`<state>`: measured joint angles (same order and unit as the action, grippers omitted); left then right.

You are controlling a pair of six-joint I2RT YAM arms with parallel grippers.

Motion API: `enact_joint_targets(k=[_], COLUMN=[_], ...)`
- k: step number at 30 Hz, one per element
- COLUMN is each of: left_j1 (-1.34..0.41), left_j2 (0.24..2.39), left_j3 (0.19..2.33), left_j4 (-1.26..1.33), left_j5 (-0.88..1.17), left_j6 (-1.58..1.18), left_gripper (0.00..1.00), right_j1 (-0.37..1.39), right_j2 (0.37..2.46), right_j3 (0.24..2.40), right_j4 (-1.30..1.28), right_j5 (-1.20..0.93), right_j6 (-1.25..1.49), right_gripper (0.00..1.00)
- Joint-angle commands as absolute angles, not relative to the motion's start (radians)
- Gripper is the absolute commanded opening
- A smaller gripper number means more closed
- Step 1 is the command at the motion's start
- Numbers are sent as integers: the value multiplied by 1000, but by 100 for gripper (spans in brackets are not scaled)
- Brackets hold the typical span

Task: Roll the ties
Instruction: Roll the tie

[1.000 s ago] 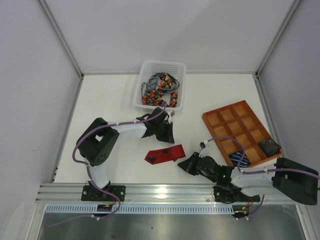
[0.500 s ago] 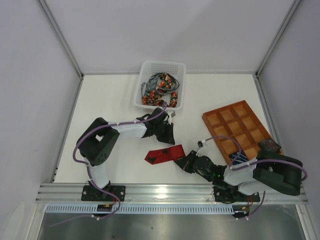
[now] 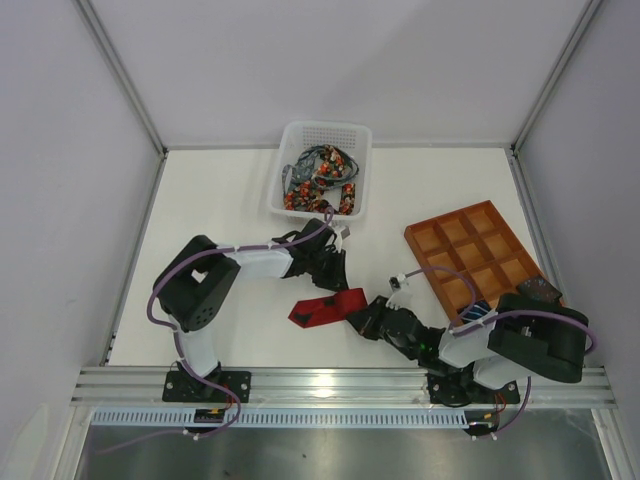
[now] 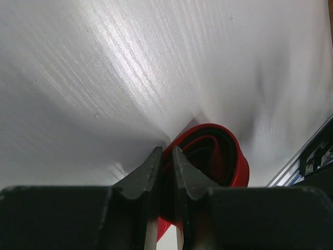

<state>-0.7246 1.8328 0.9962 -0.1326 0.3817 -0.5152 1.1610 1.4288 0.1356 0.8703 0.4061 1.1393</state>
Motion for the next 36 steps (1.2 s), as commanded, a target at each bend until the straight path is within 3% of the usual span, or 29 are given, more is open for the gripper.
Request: enact_joint_targets(k=[1,6,23,28,36], left_j1=[-716,-712,-673,-673,-675], left_j2=[1836,1839,1717,1700,1646], left_j3=[980,957,830,775,675], left_j4=[-103,-80,-66,-31,-9], left_j5=[394,388,213,235,239], left_j6=[-512,-544,-568,-584,-592], left_gripper=[19,19,25,24,23], right_j1=[1137,1066,1104,1026,948], right_j2=[1398,1362,957,994,1231], right_j3=[167,178,108,61,89], right_j4=[887,864,239,311,541], right_j5=[465,356,322,244,150], right_j6=[1065,1019,1230,1243,1197], right_gripper=[0,0,0,0,0])
